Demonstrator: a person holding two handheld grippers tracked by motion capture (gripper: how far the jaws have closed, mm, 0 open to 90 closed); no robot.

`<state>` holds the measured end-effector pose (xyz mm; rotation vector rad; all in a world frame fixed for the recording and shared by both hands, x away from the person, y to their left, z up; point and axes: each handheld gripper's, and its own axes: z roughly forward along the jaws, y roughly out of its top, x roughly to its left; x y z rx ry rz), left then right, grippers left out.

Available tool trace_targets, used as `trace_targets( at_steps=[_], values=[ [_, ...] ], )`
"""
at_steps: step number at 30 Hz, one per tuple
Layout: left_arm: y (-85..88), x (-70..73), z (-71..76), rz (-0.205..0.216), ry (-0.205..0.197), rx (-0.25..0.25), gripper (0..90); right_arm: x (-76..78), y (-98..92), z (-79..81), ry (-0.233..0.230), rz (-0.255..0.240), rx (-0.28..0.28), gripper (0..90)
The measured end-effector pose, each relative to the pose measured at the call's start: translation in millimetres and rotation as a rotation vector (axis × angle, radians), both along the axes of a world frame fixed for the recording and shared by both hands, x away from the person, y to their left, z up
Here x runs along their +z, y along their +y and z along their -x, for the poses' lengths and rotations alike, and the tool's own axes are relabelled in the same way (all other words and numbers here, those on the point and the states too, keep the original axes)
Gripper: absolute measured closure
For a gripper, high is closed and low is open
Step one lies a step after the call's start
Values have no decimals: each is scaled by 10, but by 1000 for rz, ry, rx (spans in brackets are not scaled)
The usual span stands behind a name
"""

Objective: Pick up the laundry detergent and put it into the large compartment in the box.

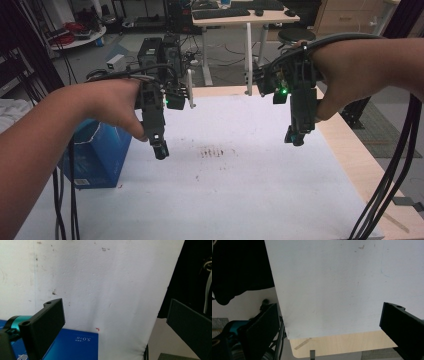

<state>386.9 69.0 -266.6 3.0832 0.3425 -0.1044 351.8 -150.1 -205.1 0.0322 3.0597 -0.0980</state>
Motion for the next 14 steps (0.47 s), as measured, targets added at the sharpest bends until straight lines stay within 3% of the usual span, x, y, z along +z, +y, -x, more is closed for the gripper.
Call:
trace_targets(
  at_steps=[14],
  values=[
    [-3,-15,7,5,-6,-3,17,27,13,2,-2,-2,1,20]
  ],
)
